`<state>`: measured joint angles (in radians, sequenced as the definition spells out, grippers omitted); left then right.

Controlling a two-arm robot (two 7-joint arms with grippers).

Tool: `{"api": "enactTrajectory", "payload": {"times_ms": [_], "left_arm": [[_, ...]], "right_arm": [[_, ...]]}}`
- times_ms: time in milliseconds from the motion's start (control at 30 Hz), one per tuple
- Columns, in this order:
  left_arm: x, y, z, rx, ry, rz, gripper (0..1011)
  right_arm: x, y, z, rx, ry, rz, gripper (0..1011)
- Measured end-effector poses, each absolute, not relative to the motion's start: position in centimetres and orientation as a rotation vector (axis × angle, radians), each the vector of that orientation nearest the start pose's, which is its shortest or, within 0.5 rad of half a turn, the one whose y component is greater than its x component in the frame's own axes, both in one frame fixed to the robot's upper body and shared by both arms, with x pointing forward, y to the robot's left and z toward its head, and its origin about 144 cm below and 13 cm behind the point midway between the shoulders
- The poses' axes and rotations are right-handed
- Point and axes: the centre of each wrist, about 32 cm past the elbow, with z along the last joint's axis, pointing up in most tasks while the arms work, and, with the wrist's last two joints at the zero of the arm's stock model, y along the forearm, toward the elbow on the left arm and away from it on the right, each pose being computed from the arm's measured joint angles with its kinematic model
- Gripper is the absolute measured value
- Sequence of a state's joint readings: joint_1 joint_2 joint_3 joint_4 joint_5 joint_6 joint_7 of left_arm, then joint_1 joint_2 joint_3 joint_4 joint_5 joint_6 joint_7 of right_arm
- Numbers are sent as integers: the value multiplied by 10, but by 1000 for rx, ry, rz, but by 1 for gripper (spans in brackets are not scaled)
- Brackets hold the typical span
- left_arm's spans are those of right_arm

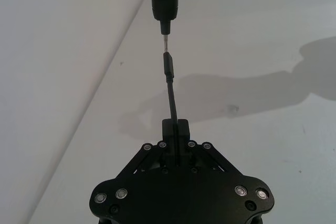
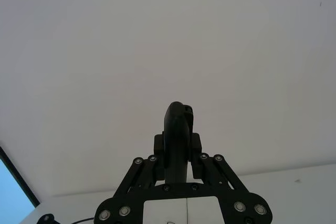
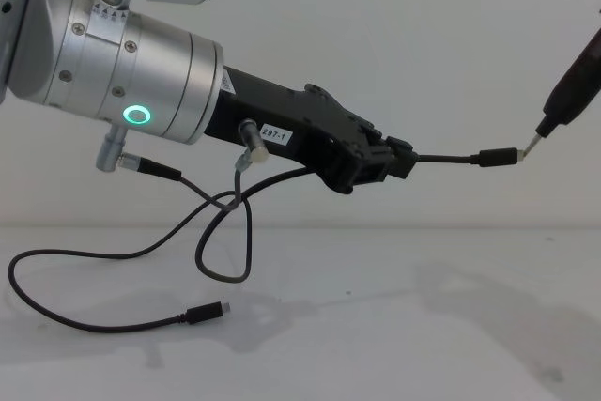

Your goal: Pick up the data cable with the one hand.

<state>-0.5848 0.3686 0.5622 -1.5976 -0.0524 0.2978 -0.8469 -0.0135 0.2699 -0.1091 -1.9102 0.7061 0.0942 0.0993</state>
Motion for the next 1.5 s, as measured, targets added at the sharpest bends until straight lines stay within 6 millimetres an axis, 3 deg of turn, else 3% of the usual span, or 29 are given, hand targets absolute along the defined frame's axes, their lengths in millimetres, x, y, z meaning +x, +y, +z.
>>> {"api": "enactTrajectory", "payload": {"times_ms": [1500], "left_arm": [[549,170,1314,411,-353,330,40]], "right_arm": [[438,-243,1244,424,199,-1171,268]]}}
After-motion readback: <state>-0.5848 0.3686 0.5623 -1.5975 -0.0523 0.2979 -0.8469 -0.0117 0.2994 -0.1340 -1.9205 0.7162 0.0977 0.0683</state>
